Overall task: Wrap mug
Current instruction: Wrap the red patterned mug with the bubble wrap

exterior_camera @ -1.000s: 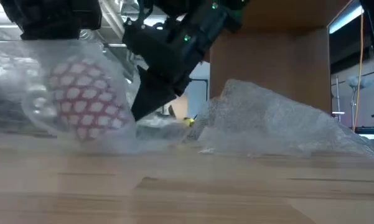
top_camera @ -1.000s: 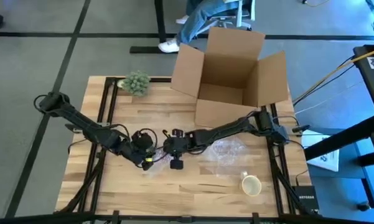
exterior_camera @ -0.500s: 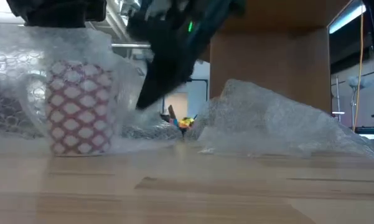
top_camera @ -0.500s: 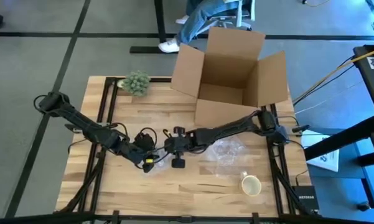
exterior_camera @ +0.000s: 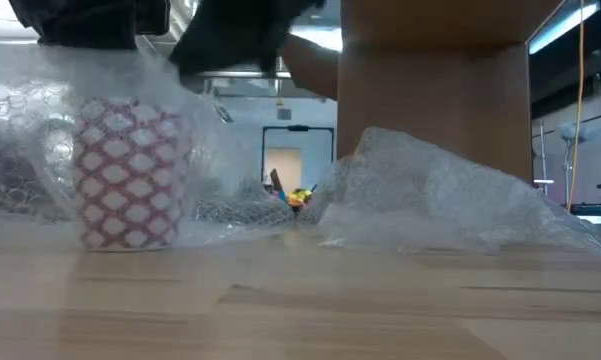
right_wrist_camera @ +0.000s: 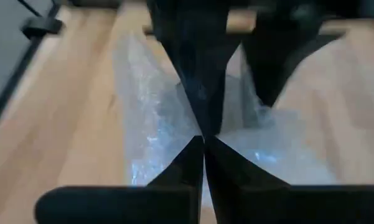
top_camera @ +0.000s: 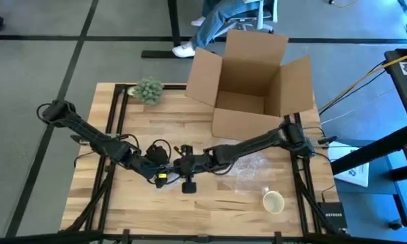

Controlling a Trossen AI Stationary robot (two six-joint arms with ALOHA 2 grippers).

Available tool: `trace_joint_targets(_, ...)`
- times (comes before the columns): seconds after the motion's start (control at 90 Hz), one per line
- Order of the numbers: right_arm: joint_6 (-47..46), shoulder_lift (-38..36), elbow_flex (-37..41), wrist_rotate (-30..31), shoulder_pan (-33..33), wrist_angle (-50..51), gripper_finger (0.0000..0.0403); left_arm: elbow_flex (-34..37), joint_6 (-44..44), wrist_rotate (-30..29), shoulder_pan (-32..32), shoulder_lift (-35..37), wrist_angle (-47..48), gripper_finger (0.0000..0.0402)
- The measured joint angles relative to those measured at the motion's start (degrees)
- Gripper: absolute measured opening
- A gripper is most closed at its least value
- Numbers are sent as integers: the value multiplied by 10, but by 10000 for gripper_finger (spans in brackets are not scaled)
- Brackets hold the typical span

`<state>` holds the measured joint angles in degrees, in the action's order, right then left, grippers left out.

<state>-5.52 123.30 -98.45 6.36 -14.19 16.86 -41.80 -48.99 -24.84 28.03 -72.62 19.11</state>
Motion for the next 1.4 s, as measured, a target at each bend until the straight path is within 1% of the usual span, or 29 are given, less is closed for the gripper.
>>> trace_joint_targets(0.211,-17,23,-3,-20,11,-2,0,-1,-1,0,0,1,2,146)
trace_joint_targets(0.333,-17,22,-3,-13,11,-3,0,-31,-4,8,2,13,56,146)
trace_joint_targets(0.489,-17,21,-2,-11,11,0,0,-96,-7,9,12,38,180,146)
trace_joint_targets(0.6,-17,21,-2,-13,11,0,1,-135,-49,9,27,60,297,146)
trace_joint_targets(0.667,-16,21,-2,-14,11,-1,0,-136,-96,18,38,68,368,146)
trace_joint_targets(0.733,-15,21,-2,-14,11,-2,1,-123,-135,31,48,69,425,146)
trace_joint_targets(0.778,-15,21,-2,-14,11,-2,0,-103,-157,31,58,69,440,146)
trace_joint_targets(0.822,-15,21,-2,-14,11,-2,1,-79,-168,29,68,68,423,146)
trace_joint_targets(0.889,-13,21,-2,-14,11,-3,1,-47,-163,21,74,67,341,146)
trace_joint_targets(0.978,-13,21,-2,-13,11,-3,1,-19,-109,2,67,65,186,146)
trace_joint_targets(1.056,-13,21,-2,-12,11,-3,0,-12,-55,-19,54,56,103,146)
trace_joint_targets(1.133,-12,21,-2,-11,11,-3,0,-12,-25,-43,42,51,69,146)
trace_joint_targets(1.189,-12,21,-2,-10,11,-2,1,-12,-9,-48,33,45,57,146)
trace_joint_targets(1.289,-12,21,-2,-10,11,-3,1,-12,7,-38,19,20,57,146)
trace_joint_targets(1.4,-12,20,-2,-10,11,-3,1,-11,13,-19,7,-24,36,146)
